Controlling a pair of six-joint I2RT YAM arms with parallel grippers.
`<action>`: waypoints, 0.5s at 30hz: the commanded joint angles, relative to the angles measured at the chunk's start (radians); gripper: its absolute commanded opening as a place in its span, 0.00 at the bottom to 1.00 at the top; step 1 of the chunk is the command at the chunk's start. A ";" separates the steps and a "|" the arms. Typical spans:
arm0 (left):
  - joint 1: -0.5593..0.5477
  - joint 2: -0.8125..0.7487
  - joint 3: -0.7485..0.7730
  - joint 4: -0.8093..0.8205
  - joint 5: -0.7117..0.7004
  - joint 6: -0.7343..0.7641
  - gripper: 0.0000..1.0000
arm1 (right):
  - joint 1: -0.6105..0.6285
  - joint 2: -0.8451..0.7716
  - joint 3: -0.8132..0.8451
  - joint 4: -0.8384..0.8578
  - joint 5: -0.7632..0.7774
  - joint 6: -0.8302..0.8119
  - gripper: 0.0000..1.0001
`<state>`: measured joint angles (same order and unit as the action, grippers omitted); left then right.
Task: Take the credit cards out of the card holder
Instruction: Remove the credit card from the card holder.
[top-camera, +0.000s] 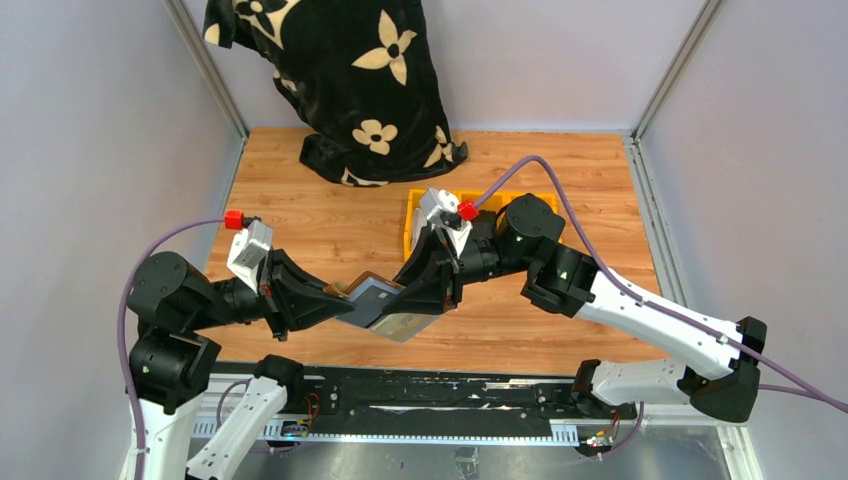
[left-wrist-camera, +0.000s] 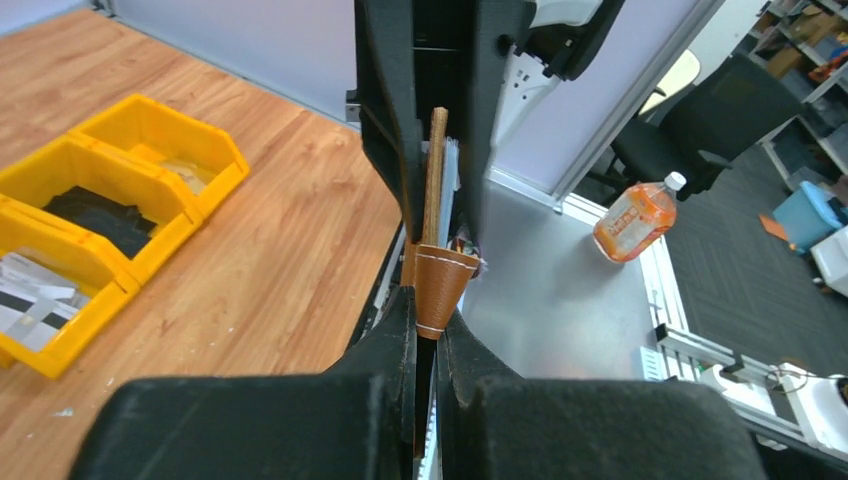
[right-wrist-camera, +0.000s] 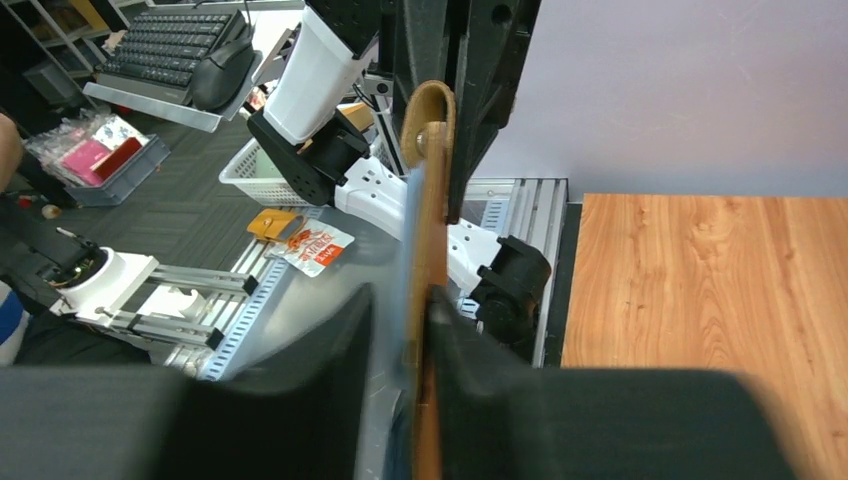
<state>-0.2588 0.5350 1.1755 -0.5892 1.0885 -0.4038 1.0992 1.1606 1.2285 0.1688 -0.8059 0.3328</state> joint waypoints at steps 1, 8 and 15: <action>-0.002 0.005 -0.010 0.081 -0.006 -0.063 0.00 | 0.014 -0.002 -0.017 0.059 -0.052 0.044 0.21; -0.002 -0.012 -0.029 0.081 0.011 -0.070 0.61 | 0.027 0.010 0.018 0.020 -0.009 0.070 0.00; -0.002 -0.037 -0.097 0.079 0.047 -0.102 0.63 | 0.042 0.065 0.091 -0.059 -0.016 0.060 0.00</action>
<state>-0.2619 0.5167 1.1084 -0.5228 1.1076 -0.4831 1.1240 1.2064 1.2503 0.1379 -0.8040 0.3820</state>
